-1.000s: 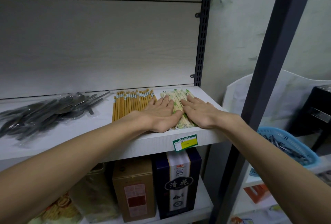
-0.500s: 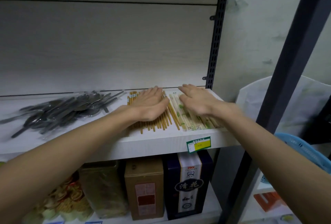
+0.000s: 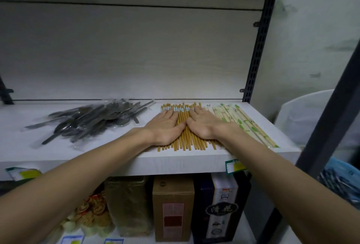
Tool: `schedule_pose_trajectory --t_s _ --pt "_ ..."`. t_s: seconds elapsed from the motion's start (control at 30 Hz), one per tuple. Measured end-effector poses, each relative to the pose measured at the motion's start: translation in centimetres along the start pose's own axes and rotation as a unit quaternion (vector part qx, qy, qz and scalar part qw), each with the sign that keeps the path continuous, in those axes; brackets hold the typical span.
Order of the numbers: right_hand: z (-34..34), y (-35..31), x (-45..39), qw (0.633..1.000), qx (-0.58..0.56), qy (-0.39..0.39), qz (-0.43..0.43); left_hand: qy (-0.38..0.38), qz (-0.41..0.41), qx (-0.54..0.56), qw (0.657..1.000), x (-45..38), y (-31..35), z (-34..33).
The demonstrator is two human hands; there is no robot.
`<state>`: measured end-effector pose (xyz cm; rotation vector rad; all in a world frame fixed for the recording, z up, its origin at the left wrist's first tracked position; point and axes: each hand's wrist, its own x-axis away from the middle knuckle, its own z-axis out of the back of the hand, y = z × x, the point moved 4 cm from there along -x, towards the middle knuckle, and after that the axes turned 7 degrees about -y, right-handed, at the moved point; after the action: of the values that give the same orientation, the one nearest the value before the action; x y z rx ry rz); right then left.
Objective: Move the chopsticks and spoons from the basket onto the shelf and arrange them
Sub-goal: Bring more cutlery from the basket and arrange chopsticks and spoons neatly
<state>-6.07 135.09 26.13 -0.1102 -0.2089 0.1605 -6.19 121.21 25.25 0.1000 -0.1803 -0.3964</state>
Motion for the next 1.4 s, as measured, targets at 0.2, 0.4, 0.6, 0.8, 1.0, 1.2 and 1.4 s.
schedule_pose_trajectory --t_s 0.2,0.4,0.6,0.8,1.0,1.2,1.4 --pt "-0.6 0.2 1.9 1.0 0.007 0.01 0.006 -0.005 -0.006 0.004 1.0 1.4 0.9 -0.7" --pt "0.9 0.3 1.6 0.994 0.021 0.111 0.0 0.044 -0.019 0.014 0.999 1.8 0.6 0.8" --pt "0.3 0.7 0.9 0.998 0.009 0.022 -0.062 0.011 -0.019 0.02 1.0 0.6 0.2 0.1" --pt "-0.5 0.6 2.2 0.998 0.017 0.016 -0.061 0.005 -0.014 0.024 1.0 0.9 0.5 -0.1" --pt "-1.0 0.4 3.1 0.997 0.016 0.029 -0.064 -0.006 -0.017 0.021 1.0 1.1 1.0 -0.2" --pt "-0.5 -0.1 3.5 0.998 0.019 0.034 -0.049 -0.003 -0.039 -0.003 0.999 1.5 1.4 -0.4" --pt "-0.4 -1.1 3.3 1.0 -0.005 0.023 -0.02 -0.023 -0.064 0.0 0.998 2.1 1.2 -0.8"
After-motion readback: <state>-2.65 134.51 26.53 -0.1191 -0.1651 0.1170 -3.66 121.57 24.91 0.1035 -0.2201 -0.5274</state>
